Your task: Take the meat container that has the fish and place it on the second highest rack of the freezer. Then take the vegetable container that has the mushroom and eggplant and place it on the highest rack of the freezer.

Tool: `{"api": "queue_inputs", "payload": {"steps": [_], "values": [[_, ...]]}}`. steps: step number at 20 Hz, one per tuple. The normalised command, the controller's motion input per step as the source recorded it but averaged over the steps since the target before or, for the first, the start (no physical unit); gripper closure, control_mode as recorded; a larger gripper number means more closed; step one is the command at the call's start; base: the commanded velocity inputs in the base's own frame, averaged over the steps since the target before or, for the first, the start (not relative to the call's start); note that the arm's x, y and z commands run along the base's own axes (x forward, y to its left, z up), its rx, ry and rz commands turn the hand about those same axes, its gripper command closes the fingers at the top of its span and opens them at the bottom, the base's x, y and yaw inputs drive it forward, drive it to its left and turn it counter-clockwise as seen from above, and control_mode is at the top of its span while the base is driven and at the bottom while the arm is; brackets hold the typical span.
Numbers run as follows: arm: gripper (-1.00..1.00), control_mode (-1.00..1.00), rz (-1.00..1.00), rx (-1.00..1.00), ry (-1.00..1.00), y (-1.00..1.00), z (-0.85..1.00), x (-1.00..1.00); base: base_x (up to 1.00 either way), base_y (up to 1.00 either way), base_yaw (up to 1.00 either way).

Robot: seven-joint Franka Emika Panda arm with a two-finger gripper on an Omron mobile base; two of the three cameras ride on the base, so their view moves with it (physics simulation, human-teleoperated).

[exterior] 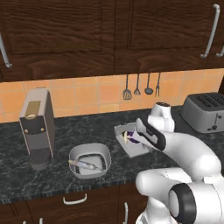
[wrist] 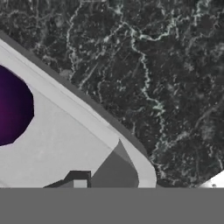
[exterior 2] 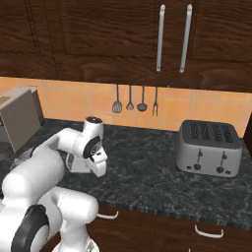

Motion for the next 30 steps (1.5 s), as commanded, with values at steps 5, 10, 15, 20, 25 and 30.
{"api": "queue_inputs", "payload": {"steps": [5, 10, 15, 20, 25, 30], "values": [[1.00, -1.00, -0.10, 0.00, -0.22, -0.04, 0.62, -0.53, 0.00, 0.00, 0.00], [1.00, -1.00, -0.09, 0.00, -0.05, -0.03, 0.73, -0.81, 0.00, 0.00, 0.00], [1.00, -1.00, -0.01, 0.02, 0.01, -0.27, 0.82, -0.89, 0.00, 0.00, 0.00], [1.00, -1.00, 0.00, 0.02, 0.04, -0.31, 0.68, -0.68, 0.00, 0.00, 0.00], [1.00, -1.00, 0.00, 0.01, 0.04, -0.32, 0.46, -0.65, 0.00, 0.00, 0.00], [1.00, -1.00, 0.00, 0.01, 0.01, -0.04, 0.00, -0.47, 0.00, 0.00, 0.00]]}}
